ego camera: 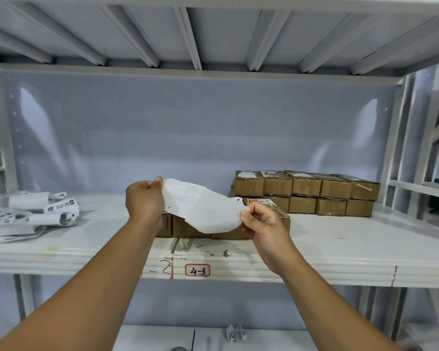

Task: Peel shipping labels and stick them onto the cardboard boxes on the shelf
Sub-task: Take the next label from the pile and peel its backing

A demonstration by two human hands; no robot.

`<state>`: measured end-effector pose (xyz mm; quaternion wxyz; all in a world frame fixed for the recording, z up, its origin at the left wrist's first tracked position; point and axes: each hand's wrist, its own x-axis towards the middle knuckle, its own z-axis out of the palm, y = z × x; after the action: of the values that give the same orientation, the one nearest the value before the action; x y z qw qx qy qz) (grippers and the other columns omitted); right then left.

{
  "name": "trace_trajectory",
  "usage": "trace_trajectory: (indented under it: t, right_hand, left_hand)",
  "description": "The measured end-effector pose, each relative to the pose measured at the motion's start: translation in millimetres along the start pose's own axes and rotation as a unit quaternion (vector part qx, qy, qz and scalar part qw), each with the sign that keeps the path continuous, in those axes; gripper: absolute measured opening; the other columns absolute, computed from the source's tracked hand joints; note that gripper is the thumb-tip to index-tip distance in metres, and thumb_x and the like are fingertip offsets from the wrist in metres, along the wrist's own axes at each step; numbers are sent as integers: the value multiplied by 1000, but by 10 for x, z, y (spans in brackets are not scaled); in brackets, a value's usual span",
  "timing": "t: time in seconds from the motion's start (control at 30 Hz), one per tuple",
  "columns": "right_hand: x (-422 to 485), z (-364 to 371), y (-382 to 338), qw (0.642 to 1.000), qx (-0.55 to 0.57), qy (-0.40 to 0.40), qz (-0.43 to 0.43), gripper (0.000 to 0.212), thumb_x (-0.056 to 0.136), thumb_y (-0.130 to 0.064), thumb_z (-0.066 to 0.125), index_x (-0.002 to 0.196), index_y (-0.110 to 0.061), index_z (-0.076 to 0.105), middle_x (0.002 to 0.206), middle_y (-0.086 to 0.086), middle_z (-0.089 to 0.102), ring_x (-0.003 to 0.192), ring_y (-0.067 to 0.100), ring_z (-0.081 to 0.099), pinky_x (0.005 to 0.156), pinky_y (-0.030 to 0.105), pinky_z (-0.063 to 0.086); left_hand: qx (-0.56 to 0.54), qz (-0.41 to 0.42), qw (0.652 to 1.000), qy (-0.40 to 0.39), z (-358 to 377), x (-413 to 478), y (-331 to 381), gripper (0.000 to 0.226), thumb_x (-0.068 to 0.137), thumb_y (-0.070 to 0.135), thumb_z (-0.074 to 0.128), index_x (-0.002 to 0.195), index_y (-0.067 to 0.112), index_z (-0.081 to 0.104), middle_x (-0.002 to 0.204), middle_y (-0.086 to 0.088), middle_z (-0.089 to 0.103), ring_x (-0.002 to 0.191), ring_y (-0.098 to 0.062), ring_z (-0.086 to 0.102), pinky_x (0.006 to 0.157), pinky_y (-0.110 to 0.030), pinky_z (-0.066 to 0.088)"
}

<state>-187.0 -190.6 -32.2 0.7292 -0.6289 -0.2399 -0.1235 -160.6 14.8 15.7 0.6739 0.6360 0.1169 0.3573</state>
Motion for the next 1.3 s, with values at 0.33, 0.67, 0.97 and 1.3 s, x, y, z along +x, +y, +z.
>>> trace_trajectory:
  t: [0.33, 0.67, 0.97, 1.3]
  right_hand:
    - [27, 481, -269, 971, 72, 150, 174, 45, 92, -59, 39, 88, -20, 60, 83, 5, 70, 72, 20, 67, 72, 35, 55]
    - [82, 697, -154, 988, -27, 103, 111, 10, 92, -26, 59, 83, -23, 60, 90, -8, 67, 83, 10, 62, 68, 23, 48]
    - [130, 536, -100, 980, -127, 107, 106, 23, 97, -37, 48, 82, -25, 59, 84, -5, 65, 78, 16, 61, 74, 34, 49]
    - [118, 384, -132, 973, -183, 66, 125, 31, 98, -35, 46, 97, -10, 63, 73, 6, 57, 63, 19, 49, 59, 30, 38]
  left_hand:
    - [24, 91, 995, 30, -11, -200, 13, 27, 96, 27, 51, 82, 6, 59, 72, 1, 55, 74, -20, 51, 65, -28, 35]
    - [70, 164, 983, 54, -79, -176, 72, 27, 96, 27, 51, 82, 6, 59, 67, 5, 51, 71, -19, 47, 67, -26, 31]
    - [-62, -2, 998, 29, -171, 79, -136, 33, 94, 26, 54, 66, 9, 53, 74, -8, 55, 75, -25, 51, 74, -38, 46]
    - [-11, -3, 1000, 19, -173, 154, -142, 33, 94, 22, 54, 65, 6, 53, 72, -7, 53, 74, -27, 51, 72, -35, 44]
